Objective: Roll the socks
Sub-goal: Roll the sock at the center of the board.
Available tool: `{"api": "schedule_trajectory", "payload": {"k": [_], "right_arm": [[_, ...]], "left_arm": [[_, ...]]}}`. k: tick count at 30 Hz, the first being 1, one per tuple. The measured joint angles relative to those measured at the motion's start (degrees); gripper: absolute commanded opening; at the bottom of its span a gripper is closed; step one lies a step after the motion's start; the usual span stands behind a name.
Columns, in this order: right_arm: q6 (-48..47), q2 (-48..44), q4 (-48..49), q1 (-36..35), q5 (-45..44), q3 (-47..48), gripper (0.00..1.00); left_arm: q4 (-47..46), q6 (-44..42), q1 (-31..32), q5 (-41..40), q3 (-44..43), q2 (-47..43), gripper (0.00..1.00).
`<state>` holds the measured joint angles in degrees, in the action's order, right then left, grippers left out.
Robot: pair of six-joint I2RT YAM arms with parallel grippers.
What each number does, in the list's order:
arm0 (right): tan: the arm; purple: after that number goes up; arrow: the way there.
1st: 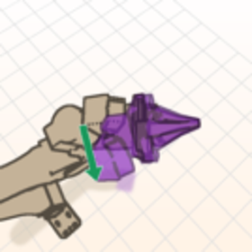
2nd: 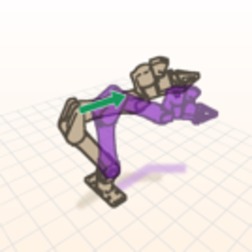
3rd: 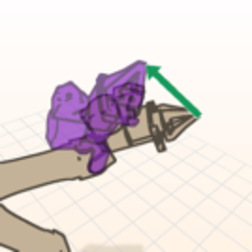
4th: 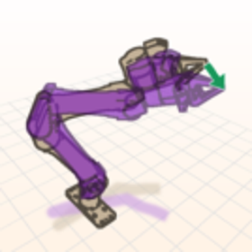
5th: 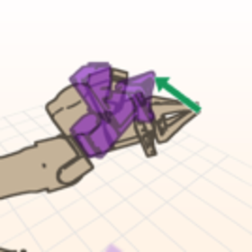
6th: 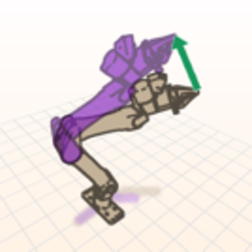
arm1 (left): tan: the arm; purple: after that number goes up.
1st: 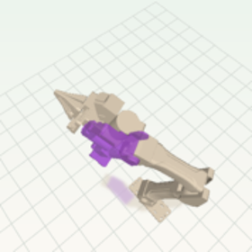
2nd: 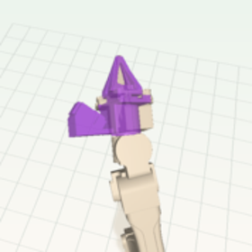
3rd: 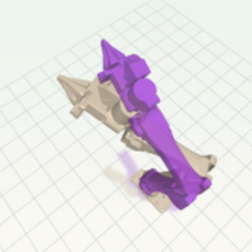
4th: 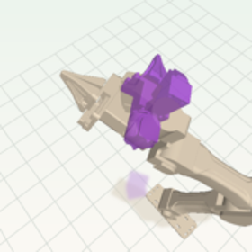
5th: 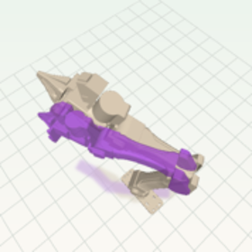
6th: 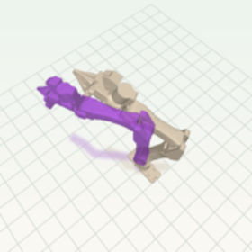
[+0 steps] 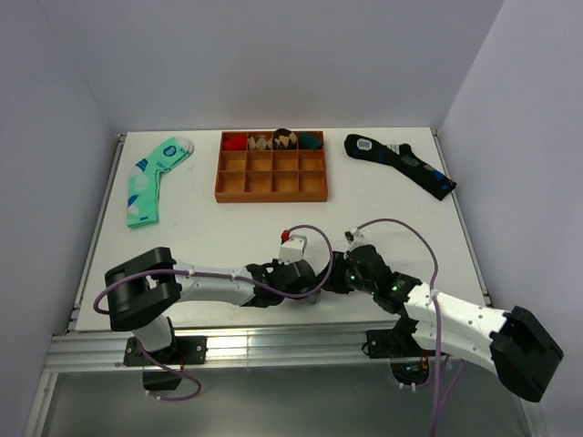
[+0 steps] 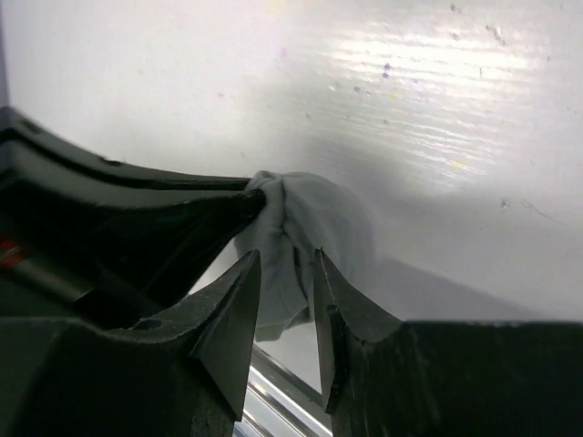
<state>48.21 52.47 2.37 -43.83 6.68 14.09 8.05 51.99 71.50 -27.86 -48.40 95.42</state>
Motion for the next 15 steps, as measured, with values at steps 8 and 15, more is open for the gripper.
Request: {"api": "schedule_trajectory", "payload": {"k": [8,15], "right_arm": [[0.0,-8.8,0.1,-10.8,-10.2,-1.1,0.36],[1.0,-8.3,2.8,-23.3,-20.3,-5.0,0.36]], "left_arm": [[3.6,-0.2,0.1,-0.4,-1.4,0.1,0.0],[5.3,-0.3,0.2,-0.5,-2.0,0.1,0.0]]}}
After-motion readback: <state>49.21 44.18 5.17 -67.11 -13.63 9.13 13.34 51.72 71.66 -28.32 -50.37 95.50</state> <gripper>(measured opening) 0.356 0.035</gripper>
